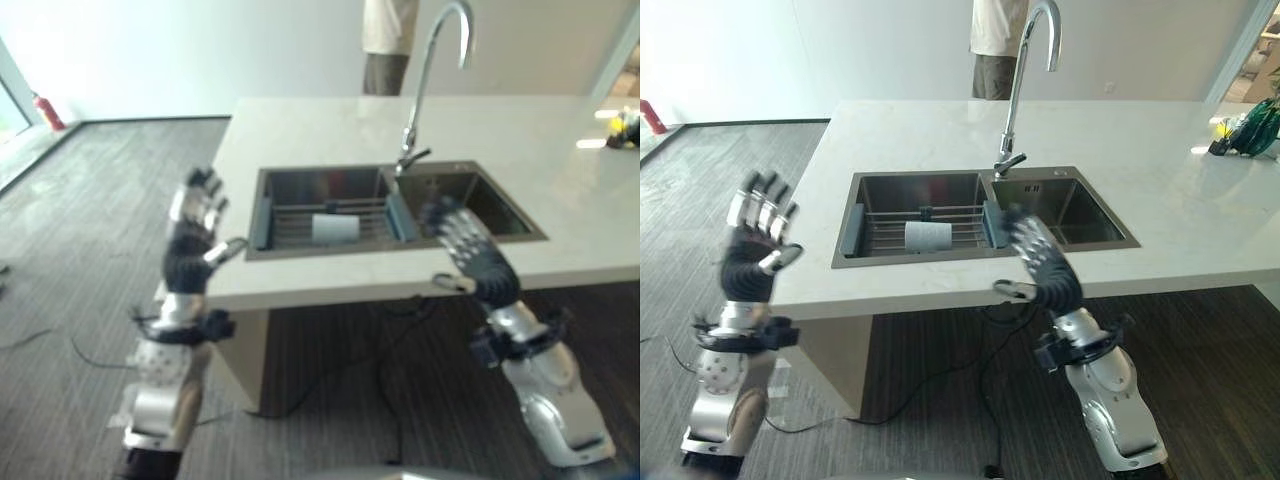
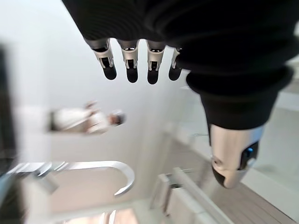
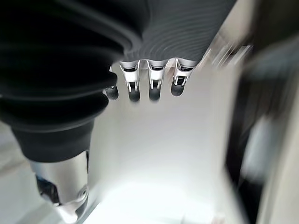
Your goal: Place the dishes in the dishwasher.
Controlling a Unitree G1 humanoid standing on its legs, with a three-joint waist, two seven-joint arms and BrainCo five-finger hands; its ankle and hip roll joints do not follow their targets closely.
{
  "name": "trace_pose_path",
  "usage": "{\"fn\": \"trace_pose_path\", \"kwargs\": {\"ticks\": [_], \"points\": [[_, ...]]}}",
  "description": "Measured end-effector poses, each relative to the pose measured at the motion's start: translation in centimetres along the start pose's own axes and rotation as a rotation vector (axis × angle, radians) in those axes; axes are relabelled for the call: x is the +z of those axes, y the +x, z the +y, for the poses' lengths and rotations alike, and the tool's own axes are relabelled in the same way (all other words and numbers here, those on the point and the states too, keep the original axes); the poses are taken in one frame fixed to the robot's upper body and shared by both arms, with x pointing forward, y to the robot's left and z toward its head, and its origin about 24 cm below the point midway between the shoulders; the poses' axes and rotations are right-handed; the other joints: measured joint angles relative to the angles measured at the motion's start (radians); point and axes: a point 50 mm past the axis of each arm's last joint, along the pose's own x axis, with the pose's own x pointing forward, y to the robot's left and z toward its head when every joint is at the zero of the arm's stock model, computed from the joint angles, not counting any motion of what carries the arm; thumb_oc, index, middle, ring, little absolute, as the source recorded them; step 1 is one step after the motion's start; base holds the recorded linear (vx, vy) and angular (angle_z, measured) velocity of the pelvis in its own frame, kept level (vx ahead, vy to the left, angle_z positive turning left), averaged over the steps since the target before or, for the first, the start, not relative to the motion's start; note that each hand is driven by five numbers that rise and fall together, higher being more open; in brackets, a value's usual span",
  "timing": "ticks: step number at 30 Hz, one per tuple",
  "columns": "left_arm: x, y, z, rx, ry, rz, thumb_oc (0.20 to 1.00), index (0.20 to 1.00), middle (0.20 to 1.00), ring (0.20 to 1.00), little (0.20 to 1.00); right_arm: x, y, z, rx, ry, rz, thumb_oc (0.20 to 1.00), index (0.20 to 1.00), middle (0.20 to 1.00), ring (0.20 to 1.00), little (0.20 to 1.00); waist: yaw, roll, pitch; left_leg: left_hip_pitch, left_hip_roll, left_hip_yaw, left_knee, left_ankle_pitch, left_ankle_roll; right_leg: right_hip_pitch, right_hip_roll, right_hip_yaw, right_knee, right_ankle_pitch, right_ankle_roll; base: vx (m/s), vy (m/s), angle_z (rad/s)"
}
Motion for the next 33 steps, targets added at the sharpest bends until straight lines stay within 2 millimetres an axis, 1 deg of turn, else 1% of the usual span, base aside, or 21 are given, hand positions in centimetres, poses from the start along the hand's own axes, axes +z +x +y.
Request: {"fn": "trace_pose_path", "kwargs": {"ticks": [2, 4, 8, 13, 16, 18, 19, 20, 21, 22, 23, 24, 25, 26, 27, 28, 29, 30, 31, 32, 33], "points": [[-0.2, -0.4, 0.1, 0.004, 0.002, 0.016, 1.0, 1.0, 1.0, 1.0, 1.0, -0.2, -0.5, 0.0, -0.007, -0.002, 0.015, 1.0, 1.0, 1.0, 1.0, 1.0, -0.02, 0.003, 0.003, -0.003, 0.002, 0.006, 0.0, 0.0, 0.0, -0.006, 0.002, 0.005, -0.002, 0.0, 0.0, -0.03, -0.022, -0.11], [-0.2, -0.4, 0.1, 0.001, 0.002, 0.016, 1.0, 1.0, 1.0, 1.0, 1.0, -0.2, -0.7, 0.1, -0.002, -0.008, 0.017, 1.0, 1.0, 1.0, 1.0, 1.0, -0.024, 0.005, 0.005, -0.007, 0.004, 0.014, 0.0, 0.0, 0.001, -0.012, 0.005, 0.01, -0.002, 0.002, -0.001, -0.03, -0.045, -0.09], [-0.2, -0.5, 0.1, -0.005, 0.003, 0.018, 1.0, 1.0, 1.0, 1.0, 1.0, -0.2, -0.7, 0.2, 0.001, -0.006, 0.019, 1.0, 1.0, 1.0, 1.0, 1.0, -0.02, 0.0, 0.009, -0.01, 0.014, 0.016, 0.0, -0.002, 0.003, -0.016, 0.014, 0.014, -0.002, 0.003, -0.004, -0.02, -0.059, -0.03], [-0.2, -0.5, 0.1, -0.012, 0.003, 0.018, 1.0, 1.0, 1.0, 1.0, 1.0, -0.2, -0.7, 0.2, 0.004, -0.008, 0.018, 1.0, 1.0, 1.0, 1.0, 1.0, -0.019, 0.004, 0.018, -0.01, 0.026, 0.016, 0.0, -0.001, 0.002, -0.016, 0.026, 0.013, -0.002, 0.002, -0.006, -0.01, -0.104, -0.01], [-0.2, -0.5, 0.1, -0.018, 0.003, 0.017, 1.0, 1.0, 1.0, 1.0, 1.0, -0.2, -0.7, 0.2, 0.008, -0.008, 0.016, 1.0, 1.0, 1.0, 1.0, 1.0, -0.019, 0.0, 0.033, -0.01, 0.034, 0.015, 0.0, 0.001, -0.004, -0.015, 0.034, 0.011, -0.002, -0.001, -0.017, 0.0, -0.135, 0.01], [-0.2, -0.5, 0.1, -0.019, 0.003, 0.017, 1.0, 1.0, 1.0, 1.0, 1.0, -0.1, -0.6, 0.2, 0.014, -0.01, 0.015, 1.0, 1.0, 1.0, 1.0, 1.0, -0.016, 0.006, 0.043, -0.012, 0.042, 0.015, 0.011, 0.003, -0.017, -0.014, 0.043, 0.013, 0.0, -0.005, -0.024, -0.03, -0.204, 0.01], [-0.1, -0.4, 0.1, -0.021, 0.005, 0.01, 1.0, 1.0, 1.0, 1.0, 1.0, -0.1, -0.5, 0.2, 0.018, -0.013, 0.014, 1.0, 1.0, 1.0, 1.0, 1.0, -0.016, 0.001, 0.061, -0.033, 0.052, 0.017, 0.07, -0.003, -0.035, -0.007, 0.055, 0.015, 0.004, -0.013, -0.039, 0.02, -0.169, 0.11], [-0.1, -0.3, 0.1, -0.024, 0.008, 0.006, 1.0, 1.0, 1.0, 1.0, 1.0, -0.1, -0.5, 0.3, 0.02, -0.012, 0.014, 1.0, 1.0, 1.0, 1.0, 1.0, -0.017, -0.013, 0.069, -0.071, 0.056, 0.015, 0.149, -0.025, -0.06, -0.008, 0.057, 0.029, 0.004, -0.031, -0.07, 0.05, -0.067, 0.32], [0.2, 0.1, 0.1, -0.037, 0.018, -0.005, 1.0, 1.0, 1.0, 1.0, 1.0, 0.0, -0.3, 0.3, 0.023, -0.011, 0.005, 1.0, 1.0, 1.0, 1.0, 1.0, -0.011, -0.053, 0.104, -0.183, 0.061, 0.018, 0.366, -0.038, -0.083, -0.006, 0.037, 0.036, -0.003, -0.035, -0.101, 0.13, 0.035, 0.25], [0.1, -0.1, 0.1, -0.04, 0.017, -0.002, 1.0, 1.0, 1.0, 1.0, 1.0, 0.3, -0.2, 0.2, 0.023, -0.016, -0.006, 1.0, 1.0, 1.0, 1.0, 1.0, 0.001, -0.073, 0.135, -0.256, 0.082, 0.02, 0.504, -0.044, -0.101, 0.0, 0.03, 0.034, -0.002, -0.029, -0.115, 0.29, 0.208, 0.04], [-0.5, -0.8, 0.3, -0.028, 0.016, 0.03, 1.0, 1.0, 1.0, 1.0, 1.0, 0.3, -0.1, 0.3, 0.027, -0.012, -0.01, 1.0, 1.0, 1.0, 1.0, 1.0, 0.01, -0.041, 0.142, -0.233, 0.098, 0.045, 0.347, -0.06, -0.095, -0.002, 0.039, 0.028, -0.003, -0.031, -0.113, 0.35, 0.248, -0.28], [-0.8, -0.8, 0.5, -0.022, 0.017, 0.041, 1.0, 1.0, 1.0, 1.0, 1.0, 0.2, 0.1, 0.6, 0.042, -0.011, -0.011, 1.0, 1.0, 1.0, 1.0, 1.0, 0.008, -0.013, 0.145, -0.18, 0.076, 0.068, 0.142, -0.057, -0.098, -0.003, 0.037, 0.04, -0.003, -0.043, -0.095, 0.37, 0.26, -0.22], [-1.2, -0.7, 0.5, -0.016, 0.007, 0.05, 1.0, 1.0, 1.0, 1.0, 1.0, 0.3, 0.1, 0.4, 0.044, -0.02, -0.012, 1.0, 1.0, 1.0, 1.0, 1.0, 0.003, 0.035, 0.152, -0.151, 0.082, 0.057, 0.022, -0.062, -0.099, 0.0, 0.059, 0.04, 0.01, -0.065, -0.061, 0.23, 0.147, -0.12], [-1.1, -0.3, 0.5, -0.018, 0.004, 0.032, 1.0, 1.0, 1.0, 1.0, 1.0, 0.1, 0.1, 0.1, 0.037, -0.027, -0.006, 1.0, 1.0, 1.0, 1.0, 1.0, 0.019, 0.076, 0.172, -0.144, 0.108, 0.043, 0.014, 0.02, -0.111, -0.045, 0.082, 0.034, 0.223, -0.131, -0.087, 0.29, 0.215, 0.16], [-0.5, -0.1, 0.6, -0.025, 0.016, 0.008, 1.0, 1.0, 1.0, 1.0, 1.0, -0.3, -0.3, 0.2, 0.044, -0.039, 0.018, 1.0, 1.0, 1.0, 1.0, 1.0, 0.021, 0.037, 0.187, -0.162, 0.096, 0.043, 0.078, 0.024, -0.116, -0.014, 0.073, 0.058, 0.221, -0.213, -0.094, 0.29, 0.252, 0.18], [-0.5, 0.0, 0.7, -0.021, 0.019, 0.005, 1.0, 1.0, 1.0, 1.0, 1.0, -0.2, -0.3, 0.0, 0.049, -0.046, 0.017, 1.0, 1.0, 1.0, 1.0, 1.0, 0.027, 0.032, 0.186, -0.164, 0.094, 0.048, 0.075, 0.028, -0.118, 0.014, 0.073, 0.07, 0.173, -0.211, -0.092, 0.33, 0.308, 0.14], [-0.1, 0.3, 0.9, -0.019, 0.025, -0.016, 1.0, 1.0, 1.0, 1.0, 1.0, 0.3, -0.1, -0.3, 0.049, -0.064, 0.002, 1.0, 1.0, 1.0, 1.0, 1.0, 0.034, 0.032, 0.185, -0.162, 0.094, 0.053, 0.058, 0.03, -0.111, 0.035, 0.069, 0.083, 0.128, -0.202, -0.085, 0.26, 0.245, -0.07], [0.2, 0.4, 0.9, -0.02, 0.027, -0.027, 1.0, 1.0, 1.0, 1.0, 1.0, 0.8, -0.3, -0.7, 0.045, -0.078, -0.011, 1.0, 1.0, 1.0, 1.0, 1.0, 0.033, 0.036, 0.183, -0.138, 0.095, 0.074, 0.032, 0.029, -0.107, 0.054, 0.06, 0.088, 0.101, -0.188, -0.075, 0.22, 0.201, -0.1], [0.3, 0.3, 0.9, -0.023, 0.026, -0.031, 1.0, 1.0, 1.0, 1.0, 1.0, 1.2, -0.8, -1.1, 0.031, -0.09, -0.017, 1.0, 1.0, 1.0, 1.0, 1.0, 0.033, 0.038, 0.181, -0.118, 0.084, 0.092, 0.007, 0.043, -0.091, 0.075, 0.046, 0.088, 0.086, -0.168, -0.072, 0.28, 0.231, -0.34], [0.4, 0.2, 0.9, -0.021, 0.028, -0.034, 1.0, 1.0, 1.0, 1.0, 1.0, 1.3, -1.1, -1.1, 0.035, -0.09, -0.02, 1.0, 1.0, 1.0, 1.0, 1.0, 0.035, 0.028, 0.168, -0.094, 0.054, 0.105, 0.011, 0.08, -0.046, 0.106, 0.017, 0.107, 0.033, -0.164, -0.057, 0.24, 0.198, -0.43], [0.5, 0.3, 1.1, -0.021, 0.035, -0.034, 1.0, 1.0, 1.0, 1.0, 1.0, 1.2, -0.9, -0.6, 0.054, -0.083, -0.019, 1.0, 1.0, 1.0, 1.0, 1.0, 0.042, -0.001, 0.154, -0.082, 0.023, 0.102, 0.008, 0.07, -0.026, 0.12, -0.008, 0.111, 0.01, -0.149, -0.04, 0.26, 0.213, -0.5]]}}
